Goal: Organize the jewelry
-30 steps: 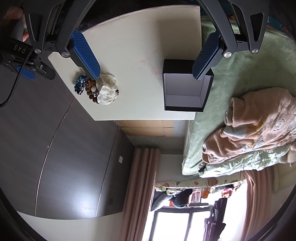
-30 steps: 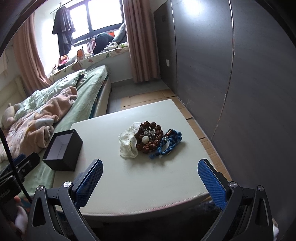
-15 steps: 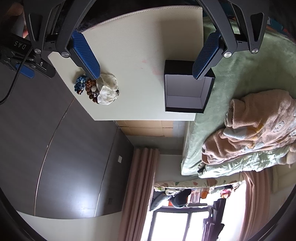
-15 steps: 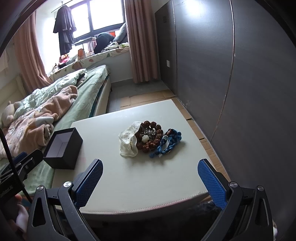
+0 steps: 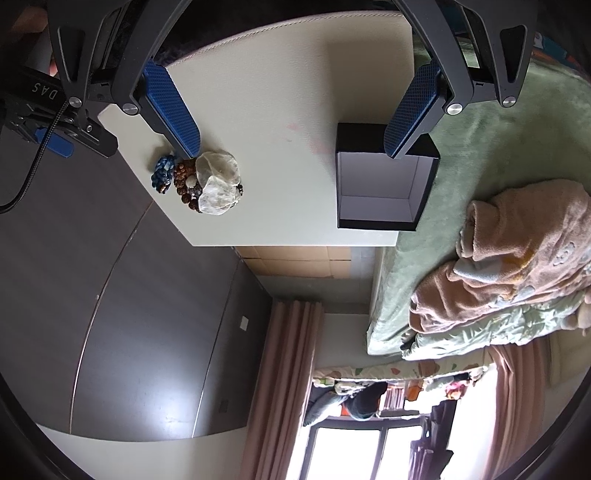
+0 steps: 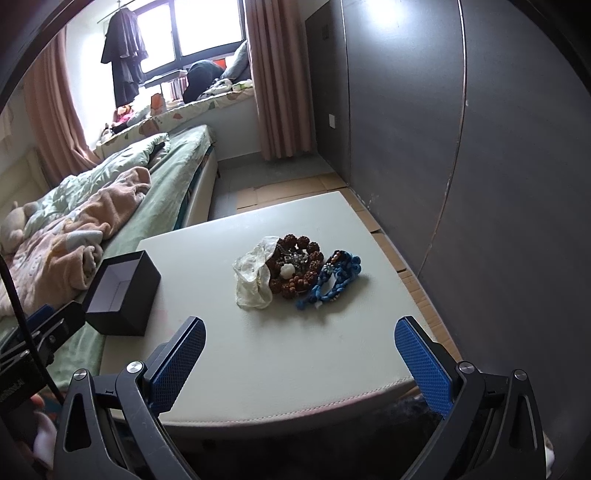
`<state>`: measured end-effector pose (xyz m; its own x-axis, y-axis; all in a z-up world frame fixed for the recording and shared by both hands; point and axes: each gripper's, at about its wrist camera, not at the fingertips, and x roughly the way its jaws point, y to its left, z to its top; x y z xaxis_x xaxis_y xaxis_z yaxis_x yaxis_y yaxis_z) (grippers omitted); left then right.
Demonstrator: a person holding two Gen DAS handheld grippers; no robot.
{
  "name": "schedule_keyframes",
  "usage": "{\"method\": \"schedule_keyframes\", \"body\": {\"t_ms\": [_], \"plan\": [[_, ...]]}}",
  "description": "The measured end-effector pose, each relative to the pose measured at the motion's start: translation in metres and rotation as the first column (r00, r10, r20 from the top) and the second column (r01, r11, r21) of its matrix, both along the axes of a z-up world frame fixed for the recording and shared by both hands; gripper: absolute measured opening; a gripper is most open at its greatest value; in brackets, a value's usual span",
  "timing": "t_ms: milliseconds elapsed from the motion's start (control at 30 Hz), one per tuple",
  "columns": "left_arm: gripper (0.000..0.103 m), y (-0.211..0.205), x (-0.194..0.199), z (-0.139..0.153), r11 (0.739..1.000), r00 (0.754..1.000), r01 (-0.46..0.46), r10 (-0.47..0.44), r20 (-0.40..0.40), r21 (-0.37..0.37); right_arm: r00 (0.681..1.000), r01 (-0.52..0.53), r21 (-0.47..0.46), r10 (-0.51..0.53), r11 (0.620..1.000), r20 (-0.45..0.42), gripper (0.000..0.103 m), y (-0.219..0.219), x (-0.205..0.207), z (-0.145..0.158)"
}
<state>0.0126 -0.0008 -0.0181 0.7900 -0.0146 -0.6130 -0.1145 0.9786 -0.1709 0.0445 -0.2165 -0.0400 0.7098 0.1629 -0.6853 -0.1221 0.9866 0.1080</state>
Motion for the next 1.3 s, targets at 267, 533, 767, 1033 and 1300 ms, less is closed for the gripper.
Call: {"method": "schedule_keyframes", "body": {"t_ms": [267, 533, 767, 1033, 1300], "plan": [[0.1, -0.002, 0.006, -0.003, 1.0, 1.0, 0.004, -0.004, 0.001, -0.022, 1.0, 0.005, 0.002, -0.005, 1.0, -0.013, 0.103, 0.0, 0.004, -0.002], [0.1, -0.005, 0.026, -0.007, 0.996, 1.0, 0.029, -0.029, 0.005, -0.083, 0.997, 0.034, 0.042, -0.031, 0.999, -0.068, 0.1, -0.021, 0.025, -0.009], [0.097, -0.016, 0.057, -0.01, 0.983, 0.993, 0.116, -0.113, 0.027, -0.146, 0.985, 0.099, 0.163, -0.074, 0.982, -0.155, 0.094, -0.054, 0.053, -0.021], [0.083, -0.029, 0.099, -0.032, 0.967, 0.984, 0.156, -0.171, -0.058, -0.199, 0.958, 0.176, 0.318, -0.088, 0.932, -0.273, 0.074, -0.079, 0.085, -0.041], [0.066, -0.042, 0.142, -0.057, 0.96, 0.971, 0.164, -0.198, -0.136, -0.229, 0.926, 0.245, 0.471, -0.062, 0.847, -0.371, 0.057, -0.095, 0.123, -0.072]]}}
